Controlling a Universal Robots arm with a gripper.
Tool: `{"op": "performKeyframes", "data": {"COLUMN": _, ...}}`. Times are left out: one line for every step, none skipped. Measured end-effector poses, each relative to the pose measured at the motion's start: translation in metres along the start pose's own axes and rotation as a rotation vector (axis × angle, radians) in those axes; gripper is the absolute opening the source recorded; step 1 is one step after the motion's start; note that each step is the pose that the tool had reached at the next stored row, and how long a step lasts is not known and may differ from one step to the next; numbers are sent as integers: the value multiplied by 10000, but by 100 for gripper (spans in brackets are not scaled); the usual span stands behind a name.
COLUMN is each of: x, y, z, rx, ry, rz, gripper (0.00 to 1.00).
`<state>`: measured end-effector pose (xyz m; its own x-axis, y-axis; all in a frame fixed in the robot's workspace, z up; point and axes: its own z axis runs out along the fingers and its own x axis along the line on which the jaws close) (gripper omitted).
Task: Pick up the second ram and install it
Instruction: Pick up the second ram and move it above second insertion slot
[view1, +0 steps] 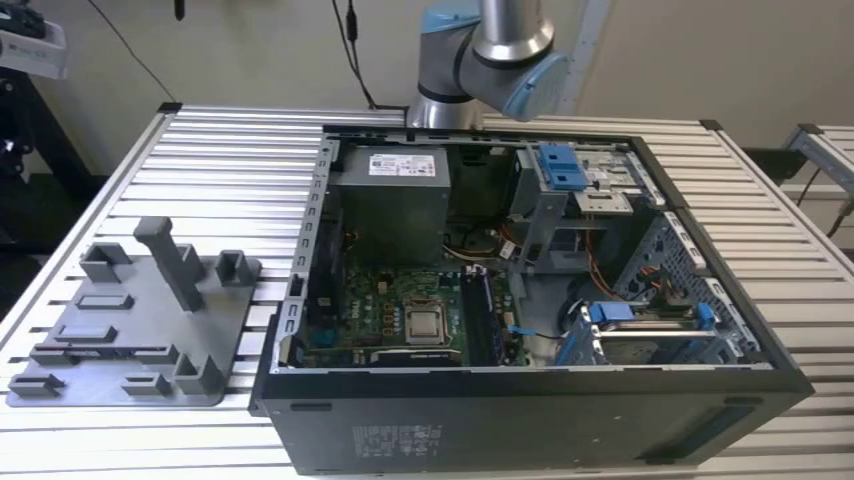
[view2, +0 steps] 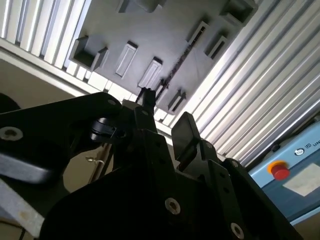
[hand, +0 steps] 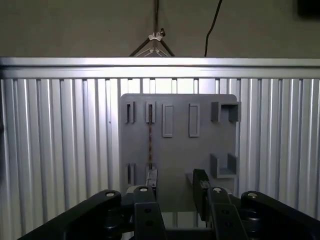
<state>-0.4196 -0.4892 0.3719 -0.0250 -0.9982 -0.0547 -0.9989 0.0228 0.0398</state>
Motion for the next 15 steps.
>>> {"op": "performKeyframes", "data": {"x": 0, "y": -1, "z": 4, "rx": -2, "ry": 2, "rz": -21, "gripper": 42}}
{"op": "performKeyframes", "data": {"x": 1, "y": -1, "z": 5, "rx": -4, "ry": 3, "rz": -24, "gripper": 42}}
{"op": "performKeyframes", "data": {"x": 1, "y": -1, "z": 5, "rx": -5, "ry": 4, "rz": -26, "gripper": 42}}
{"op": "performKeyframes", "data": {"x": 1, "y": -1, "z": 6, "rx": -5, "ry": 3, "rz": -27, "gripper": 42}}
{"op": "performKeyframes", "data": {"x": 1, "y": -1, "z": 9, "rx": -4, "ry": 2, "rz": -26, "gripper": 42}}
{"op": "performKeyframes", "data": {"x": 2, "y": -2, "z": 20, "rx": -1, "ry": 6, "rz": -27, "gripper": 42}}
{"op": "performKeyframes", "data": {"x": 3, "y": -3, "z": 33, "rx": -2, "ry": 14, "rz": -27, "gripper": 42}}
{"op": "performKeyframes", "data": {"x": 4, "y": -4, "z": 48, "rx": -3, "ry": 17, "rz": -27, "gripper": 42}}
{"op": "performKeyframes", "data": {"x": 5, "y": -4, "z": 63, "rx": -3, "ry": 18, "rz": -27, "gripper": 42}}
{"op": "performKeyframes", "data": {"x": 5, "y": -4, "z": 77, "rx": -2, "ry": 17, "rz": -26, "gripper": 42}}
{"op": "performKeyframes", "data": {"x": 6, "y": -5, "z": 90, "rx": -2, "ry": 18, "rz": -27, "gripper": 42}}
{"op": "performKeyframes", "data": {"x": 7, "y": -5, "z": 104, "rx": -4, "ry": 20, "rz": -31, "gripper": 42}}
{"op": "performKeyframes", "data": {"x": 8, "y": -6, "z": 119, "rx": -2, "ry": 26, "rz": -39, "gripper": 42}}
{"op": "performKeyframes", "data": {"x": 9, "y": -7, "z": 133, "rx": -4, "ry": 35, "rz": -49, "gripper": 42}}
{"op": "performKeyframes", "data": {"x": 10, "y": -7, "z": 145, "rx": -5, "ry": 43, "rz": -62, "gripper": 42}}
